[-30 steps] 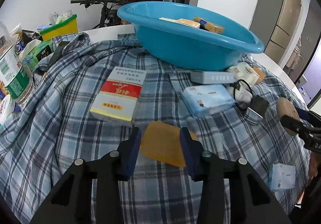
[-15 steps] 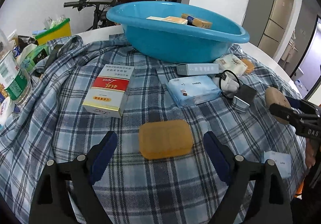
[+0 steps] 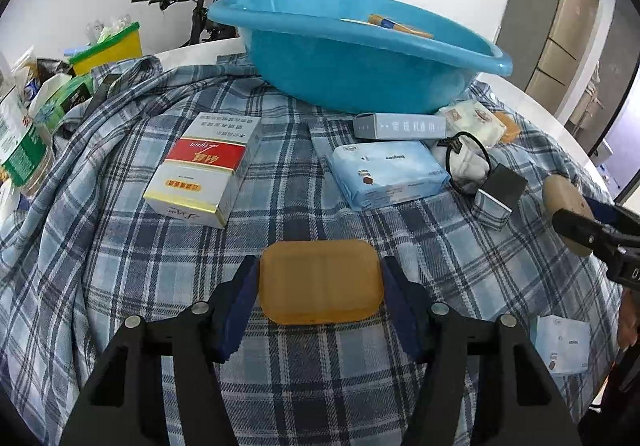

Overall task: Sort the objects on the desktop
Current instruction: 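Lift the orange pad and wooden disc up off the shirt with both grippers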

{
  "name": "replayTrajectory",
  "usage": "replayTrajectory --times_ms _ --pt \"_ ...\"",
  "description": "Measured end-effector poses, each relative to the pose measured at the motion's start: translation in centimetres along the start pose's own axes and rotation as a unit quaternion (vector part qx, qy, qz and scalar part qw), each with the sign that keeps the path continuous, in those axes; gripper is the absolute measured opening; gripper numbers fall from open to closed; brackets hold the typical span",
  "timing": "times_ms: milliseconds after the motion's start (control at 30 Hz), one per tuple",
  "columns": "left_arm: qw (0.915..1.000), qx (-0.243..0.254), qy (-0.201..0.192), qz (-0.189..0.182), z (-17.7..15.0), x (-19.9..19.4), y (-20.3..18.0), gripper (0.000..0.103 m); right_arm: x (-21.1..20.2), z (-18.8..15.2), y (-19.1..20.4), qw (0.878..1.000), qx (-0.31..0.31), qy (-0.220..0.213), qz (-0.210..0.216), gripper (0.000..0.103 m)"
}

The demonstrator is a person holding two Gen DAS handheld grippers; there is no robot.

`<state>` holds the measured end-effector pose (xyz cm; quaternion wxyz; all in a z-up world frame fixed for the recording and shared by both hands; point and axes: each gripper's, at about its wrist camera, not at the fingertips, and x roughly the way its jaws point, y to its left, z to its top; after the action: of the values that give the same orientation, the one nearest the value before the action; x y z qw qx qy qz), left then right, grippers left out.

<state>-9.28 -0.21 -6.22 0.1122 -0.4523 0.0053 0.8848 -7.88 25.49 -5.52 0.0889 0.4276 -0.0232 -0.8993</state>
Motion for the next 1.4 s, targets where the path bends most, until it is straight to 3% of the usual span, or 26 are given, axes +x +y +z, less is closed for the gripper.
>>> replayTrajectory --times_ms 300,600,667,700,833,1100,1200,1400 --pt "1.0 0.002 0.005 0.001 -0.3 0.2 -0.4 0.064 -0.1 0.0 0.0 1.0 0.0 0.0 0.001 0.079" --pt "0.9993 0.018 -0.007 0.033 -0.4 1.0 -1.2 0.071 -0.1 0.0 0.2 1.0 0.0 -0.001 0.002 0.079" --pt "0.999 0.023 -0.009 0.037 -0.5 1.0 -1.4 0.07 -0.1 0.0 0.2 1.0 0.0 0.0 0.003 0.079" --pt "0.999 0.02 -0.011 0.038 -0.5 0.9 -1.4 0.063 -0.1 -0.1 0.2 1.0 0.0 0.0 0.003 0.079" --pt "0.9992 -0.002 -0.019 0.035 -0.3 0.3 -0.7 0.063 -0.1 -0.1 0.0 1.0 0.003 0.001 0.001 0.079" --pt "0.995 -0.018 -0.088 0.043 0.7 -3.6 -0.8 0.063 -0.8 0.1 -0.2 1.0 0.006 -0.011 -0.003 0.079" --pt "0.9845 -0.014 -0.16 0.07 0.8 -5.8 -1.4 0.063 -1.6 0.3 0.0 1.0 0.006 -0.029 -0.003 0.079" --pt "0.9698 0.001 -0.231 0.078 1.5 -9.2 -2.4 0.063 -4.9 1.2 0.8 0.994 -0.015 -0.106 -0.015 0.079"
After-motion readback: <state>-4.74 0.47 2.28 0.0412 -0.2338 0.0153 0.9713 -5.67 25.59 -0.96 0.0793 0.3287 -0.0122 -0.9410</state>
